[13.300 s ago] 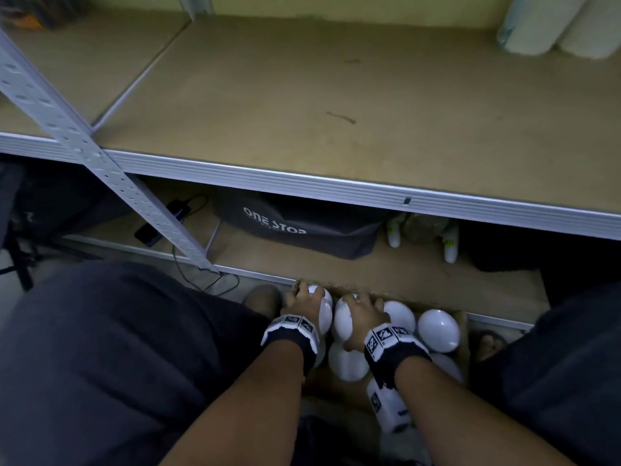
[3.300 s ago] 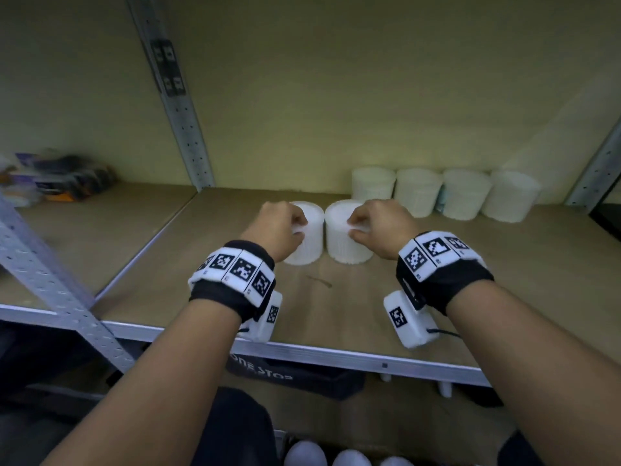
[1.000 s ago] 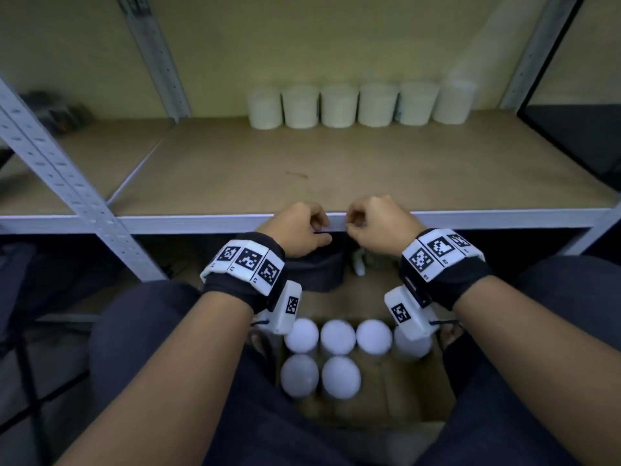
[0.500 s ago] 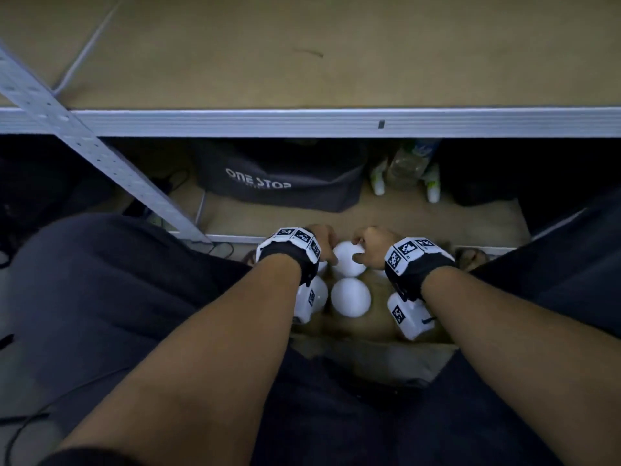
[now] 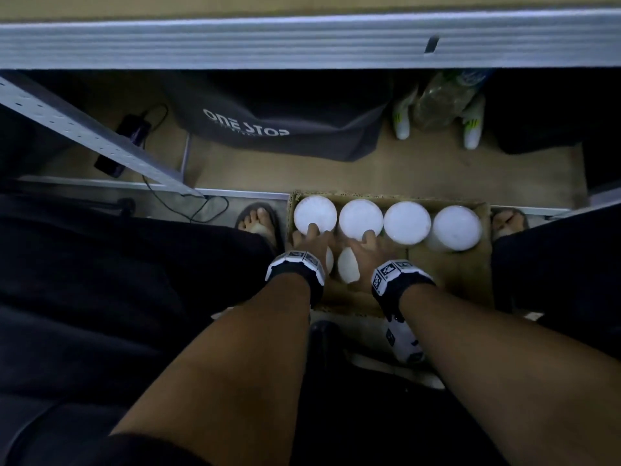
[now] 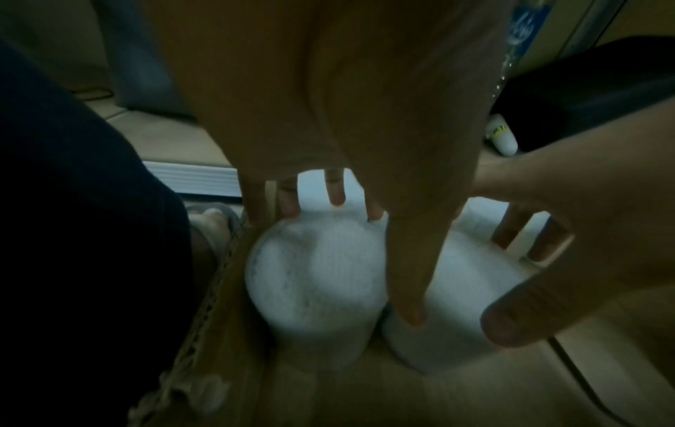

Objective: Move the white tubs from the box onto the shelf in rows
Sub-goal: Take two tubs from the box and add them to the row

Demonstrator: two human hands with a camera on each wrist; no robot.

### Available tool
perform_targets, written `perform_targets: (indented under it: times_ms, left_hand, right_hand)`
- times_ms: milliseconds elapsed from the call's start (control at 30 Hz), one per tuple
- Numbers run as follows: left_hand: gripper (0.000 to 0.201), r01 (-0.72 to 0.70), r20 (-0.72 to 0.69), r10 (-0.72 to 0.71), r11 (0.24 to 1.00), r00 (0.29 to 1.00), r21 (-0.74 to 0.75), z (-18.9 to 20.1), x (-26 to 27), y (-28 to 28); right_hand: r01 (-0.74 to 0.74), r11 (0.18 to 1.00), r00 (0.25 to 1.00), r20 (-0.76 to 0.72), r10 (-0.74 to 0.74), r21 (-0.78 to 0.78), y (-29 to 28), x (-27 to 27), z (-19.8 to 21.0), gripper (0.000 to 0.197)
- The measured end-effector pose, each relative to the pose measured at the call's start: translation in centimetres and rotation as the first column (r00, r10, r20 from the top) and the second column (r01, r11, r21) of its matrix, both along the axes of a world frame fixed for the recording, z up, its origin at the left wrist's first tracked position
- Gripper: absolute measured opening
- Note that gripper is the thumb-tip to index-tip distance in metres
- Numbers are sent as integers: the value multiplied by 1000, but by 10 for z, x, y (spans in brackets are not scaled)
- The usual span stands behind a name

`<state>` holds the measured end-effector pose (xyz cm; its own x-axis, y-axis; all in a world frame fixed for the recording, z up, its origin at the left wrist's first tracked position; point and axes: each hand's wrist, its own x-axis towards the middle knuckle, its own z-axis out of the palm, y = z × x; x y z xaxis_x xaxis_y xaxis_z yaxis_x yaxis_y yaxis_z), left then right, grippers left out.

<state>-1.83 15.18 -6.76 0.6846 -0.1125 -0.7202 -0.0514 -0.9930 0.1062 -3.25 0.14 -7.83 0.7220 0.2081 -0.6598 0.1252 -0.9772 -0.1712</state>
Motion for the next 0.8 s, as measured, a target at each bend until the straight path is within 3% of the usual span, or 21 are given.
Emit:
perform_targets:
  times_ms: [100, 167, 267, 367, 633, 800]
  left_hand:
    - [51, 27, 215, -41, 997, 976, 70, -4, -10, -6]
    - [40, -2, 179, -7, 999, 984, 46, -13, -9, -7]
    - [36, 41, 258, -40, 999, 965, 0, -38, -11, -5]
    - [45, 68, 279, -70, 998, 958, 18, -20, -12, -5]
    - [79, 1, 61, 1, 1000, 998, -21, 19, -3, -6]
    - [90, -66, -18, 65, 997, 998, -47, 47, 6, -11]
  right_hand:
    - [76, 997, 994, 76, -76, 2, 14, -3, -2, 57]
    - [143, 990, 988, 49, -143, -3, 19, -4, -2, 48]
    - [198, 979, 980, -24, -197, 44, 19, -5, -10, 58]
    - [159, 985, 987, -21, -158, 62, 14, -5, -6, 75]
    - [138, 988, 988, -77, -133, 69, -4, 5, 16, 85]
    - [160, 986, 981, -117, -154, 52, -20, 13, 56, 89]
